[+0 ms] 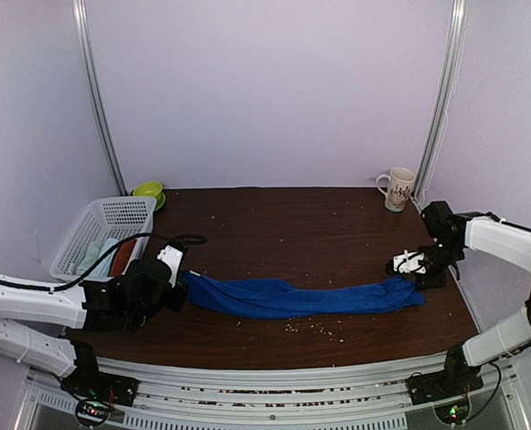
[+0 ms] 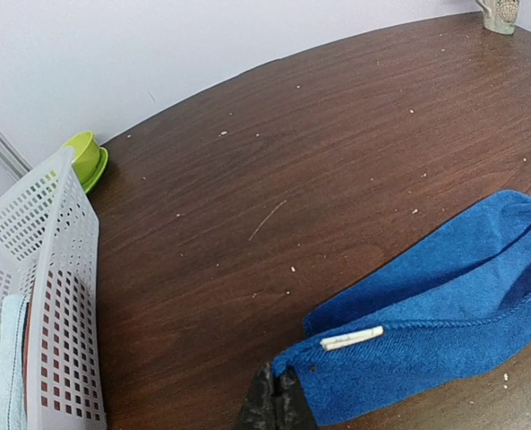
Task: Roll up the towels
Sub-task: Pick up from the center of the board.
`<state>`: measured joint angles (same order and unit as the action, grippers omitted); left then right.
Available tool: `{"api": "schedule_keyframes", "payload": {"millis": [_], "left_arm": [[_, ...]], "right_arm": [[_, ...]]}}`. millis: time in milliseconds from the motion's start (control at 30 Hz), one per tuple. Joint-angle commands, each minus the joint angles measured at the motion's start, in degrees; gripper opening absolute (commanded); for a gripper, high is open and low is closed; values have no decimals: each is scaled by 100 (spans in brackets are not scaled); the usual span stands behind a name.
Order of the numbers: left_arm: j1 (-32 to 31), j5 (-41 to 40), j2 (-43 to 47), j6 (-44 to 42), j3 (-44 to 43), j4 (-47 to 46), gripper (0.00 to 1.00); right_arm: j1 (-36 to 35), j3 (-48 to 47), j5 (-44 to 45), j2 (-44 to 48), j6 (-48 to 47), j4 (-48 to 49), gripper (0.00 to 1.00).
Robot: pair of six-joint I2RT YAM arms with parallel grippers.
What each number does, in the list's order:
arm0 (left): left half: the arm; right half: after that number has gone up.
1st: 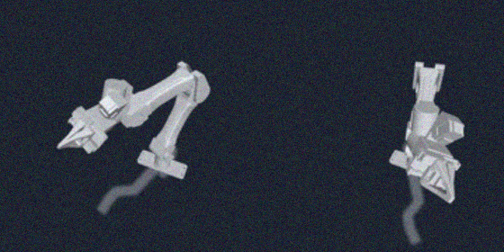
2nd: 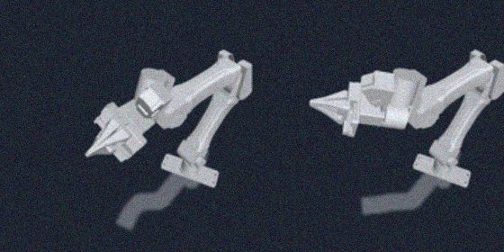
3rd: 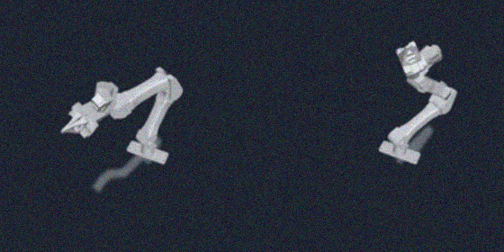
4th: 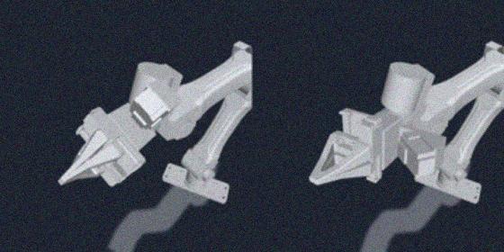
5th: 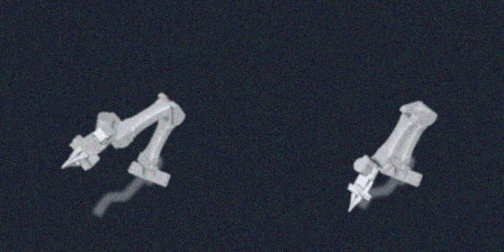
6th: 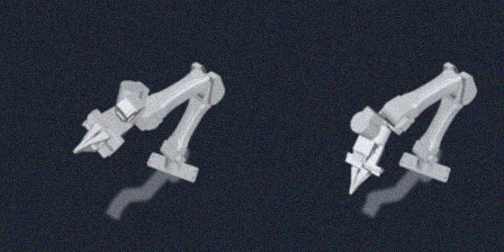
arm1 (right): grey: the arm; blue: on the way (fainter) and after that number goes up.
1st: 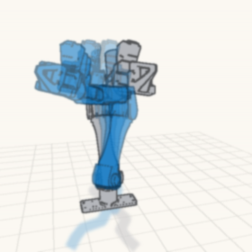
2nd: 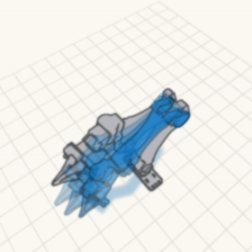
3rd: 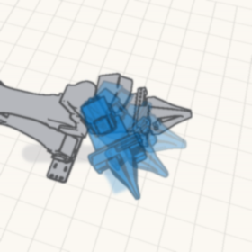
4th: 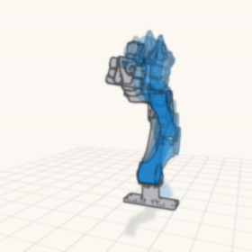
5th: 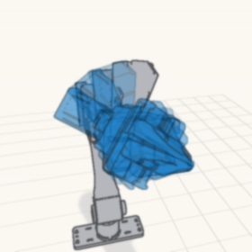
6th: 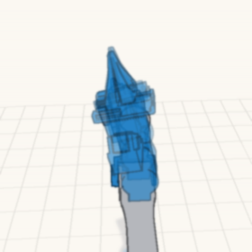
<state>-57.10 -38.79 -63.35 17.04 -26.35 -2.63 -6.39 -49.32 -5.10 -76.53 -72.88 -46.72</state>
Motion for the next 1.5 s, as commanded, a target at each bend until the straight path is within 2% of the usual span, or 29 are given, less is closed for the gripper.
{"api": "schedule_keyframes", "payload": {"millis": [0,300,533,700,900,1000,1133,1300,1467], "left_arm": [[24,73,-34,-42,42,-318,0],[24,142,-154,-60,25,-384,0],[24,169,-187,-42,25,-402,0],[24,189,-236,-60,18,-430,0],[23,215,-283,-68,7,-440,0],[21,217,-274,-69,22,-456,0],[24,239,-327,-69,11,-473,0],[24,250,-432,-73,-31,-486,0],[24,188,-467,-61,-54,-471,0]], "right_arm": [[24,114,195,-227,-640,37,42],[15,390,319,-312,-686,628,35],[15,386,312,-241,-685,836,35],[15,341,245,-196,-755,780,36],[8,115,310,-756,-696,485,34],[-2,67,281,-871,-613,473,24],[-15,-133,163,-729,-557,179,0],[-290,-481,265,-277,-279,-541,0],[-1490,-649,718,-138,747,-1152,0]]}}
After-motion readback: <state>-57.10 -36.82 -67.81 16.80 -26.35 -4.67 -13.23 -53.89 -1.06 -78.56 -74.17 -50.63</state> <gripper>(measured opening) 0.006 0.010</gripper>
